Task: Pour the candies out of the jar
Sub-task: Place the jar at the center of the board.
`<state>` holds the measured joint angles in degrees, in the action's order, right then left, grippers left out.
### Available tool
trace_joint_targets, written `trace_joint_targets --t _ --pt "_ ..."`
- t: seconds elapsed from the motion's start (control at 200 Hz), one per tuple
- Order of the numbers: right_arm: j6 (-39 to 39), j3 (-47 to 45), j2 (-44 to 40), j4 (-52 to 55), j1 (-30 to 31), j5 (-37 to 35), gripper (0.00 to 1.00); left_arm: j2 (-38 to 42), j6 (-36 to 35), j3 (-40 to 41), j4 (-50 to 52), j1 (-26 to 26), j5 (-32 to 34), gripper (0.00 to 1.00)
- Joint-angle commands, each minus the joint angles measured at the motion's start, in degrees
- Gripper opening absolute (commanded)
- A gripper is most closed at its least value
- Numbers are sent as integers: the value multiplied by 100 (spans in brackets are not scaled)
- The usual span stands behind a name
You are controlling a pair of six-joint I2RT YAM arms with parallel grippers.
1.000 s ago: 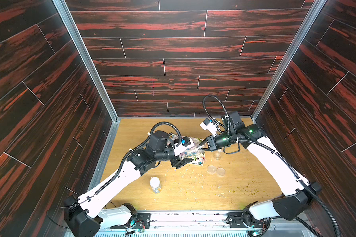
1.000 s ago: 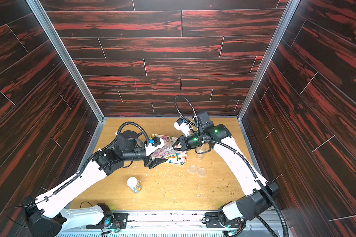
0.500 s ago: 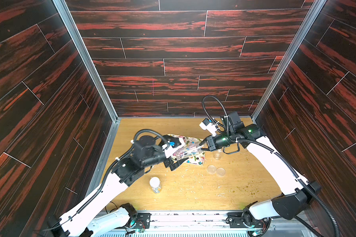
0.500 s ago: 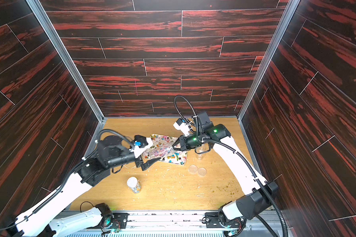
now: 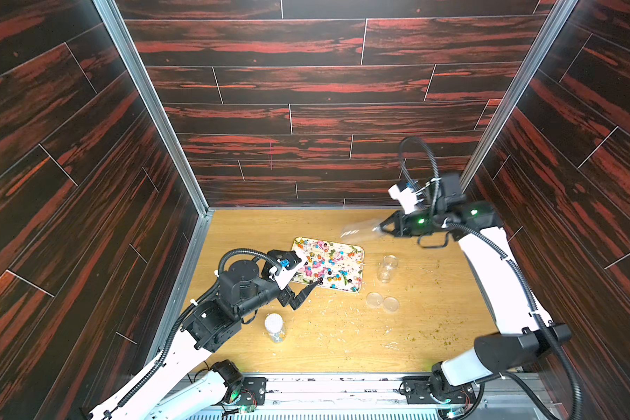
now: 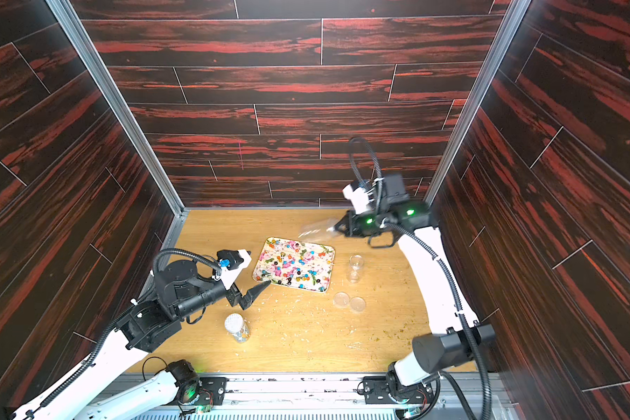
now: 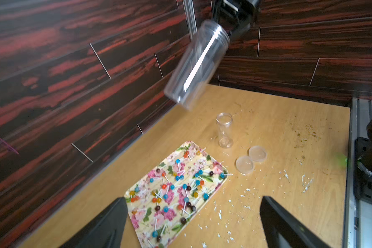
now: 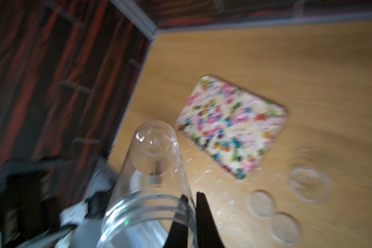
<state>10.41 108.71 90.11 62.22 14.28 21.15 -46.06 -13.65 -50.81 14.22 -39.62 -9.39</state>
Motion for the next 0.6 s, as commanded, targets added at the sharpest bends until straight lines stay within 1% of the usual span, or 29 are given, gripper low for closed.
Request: trace_joint_targets --t 0.0,0.18,0.331,0.596 --pt "-327 232 612 588 -184 -1118 0 175 348 198 -188 -8 59 100" --pt "-403 799 1369 810 -185 -2399 0 338 483 364 -51 -8 161 100" --pt "-487 1353 2061 1166 -186 -3223 0 486 585 549 -57 -10 211 100" --pt "-479 1906 3044 1399 -162 -3961 0 499 636 674 -165 -11 -58 100"
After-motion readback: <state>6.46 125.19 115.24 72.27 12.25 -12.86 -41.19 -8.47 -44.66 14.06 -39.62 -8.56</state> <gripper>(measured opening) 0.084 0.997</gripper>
